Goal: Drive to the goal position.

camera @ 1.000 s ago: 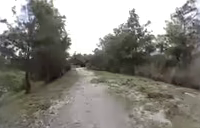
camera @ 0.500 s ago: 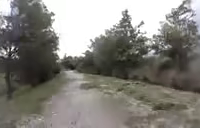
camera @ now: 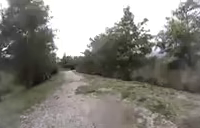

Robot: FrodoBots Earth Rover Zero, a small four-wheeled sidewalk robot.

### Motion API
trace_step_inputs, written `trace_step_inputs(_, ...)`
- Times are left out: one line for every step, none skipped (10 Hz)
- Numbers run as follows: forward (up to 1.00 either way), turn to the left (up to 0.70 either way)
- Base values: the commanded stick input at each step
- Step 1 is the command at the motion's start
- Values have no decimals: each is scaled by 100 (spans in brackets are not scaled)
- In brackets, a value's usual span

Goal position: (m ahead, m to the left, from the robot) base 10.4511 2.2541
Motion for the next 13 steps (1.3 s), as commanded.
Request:
trace_step_inputs(85, 34)
trace_step_inputs(85, 30)
trace_step_inputs(85, 4)
trace_step_inputs(85, 0)
trace_step_inputs(85, 0)
trace_step_inputs(85, 0)
trace_step_inputs(85, 14)
trace_step_inputs(85, 30)
trace_step_inputs(85, 23)
trace_step_inputs(85, 6)
trace_step_inputs(85, 0)
trace_step_inputs(85, 0)
trace_step_inputs(85, 0)
